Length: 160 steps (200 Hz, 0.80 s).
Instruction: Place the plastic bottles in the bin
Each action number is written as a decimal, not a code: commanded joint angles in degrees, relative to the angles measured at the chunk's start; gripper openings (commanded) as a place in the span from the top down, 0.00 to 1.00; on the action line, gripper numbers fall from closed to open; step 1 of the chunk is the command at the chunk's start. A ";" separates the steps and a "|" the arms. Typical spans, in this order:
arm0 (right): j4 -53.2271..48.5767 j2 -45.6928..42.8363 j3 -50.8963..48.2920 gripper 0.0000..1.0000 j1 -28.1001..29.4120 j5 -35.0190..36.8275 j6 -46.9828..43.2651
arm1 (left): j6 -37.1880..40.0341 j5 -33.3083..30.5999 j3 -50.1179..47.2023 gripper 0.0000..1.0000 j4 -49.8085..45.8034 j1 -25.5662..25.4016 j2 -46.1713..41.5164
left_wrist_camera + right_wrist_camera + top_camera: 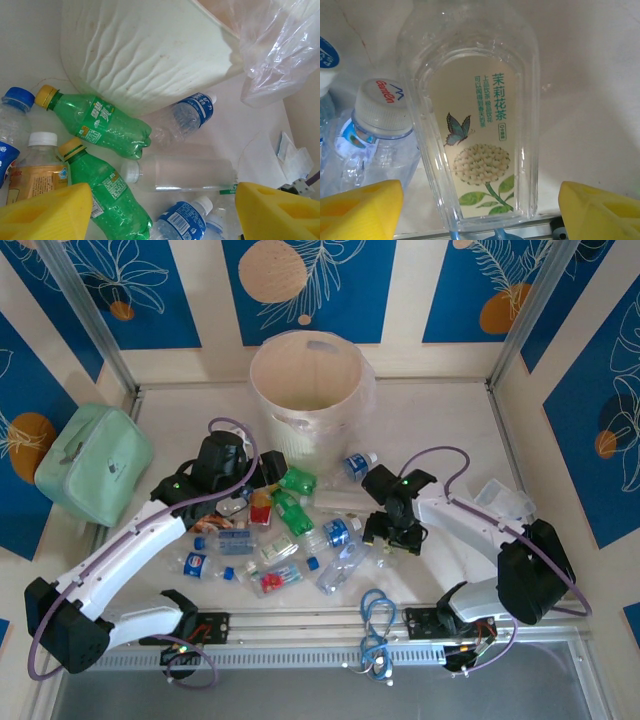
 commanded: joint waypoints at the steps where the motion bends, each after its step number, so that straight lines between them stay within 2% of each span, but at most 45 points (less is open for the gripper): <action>1: 0.52 1.21 -0.48 0.19 -0.32 -1.73 -1.09 | -0.16 0.84 -0.34 0.25 0.98 -0.52 -0.52; 124: 1.29 6.53 -1.00 0.29 -2.50 -3.49 -1.62 | -0.42 0.93 -1.52 0.25 1.33 -0.50 -1.49; 160: 0.86 7.14 -1.02 0.36 -2.82 -3.16 -1.02 | -0.05 0.93 -0.89 0.25 1.06 -0.53 -1.41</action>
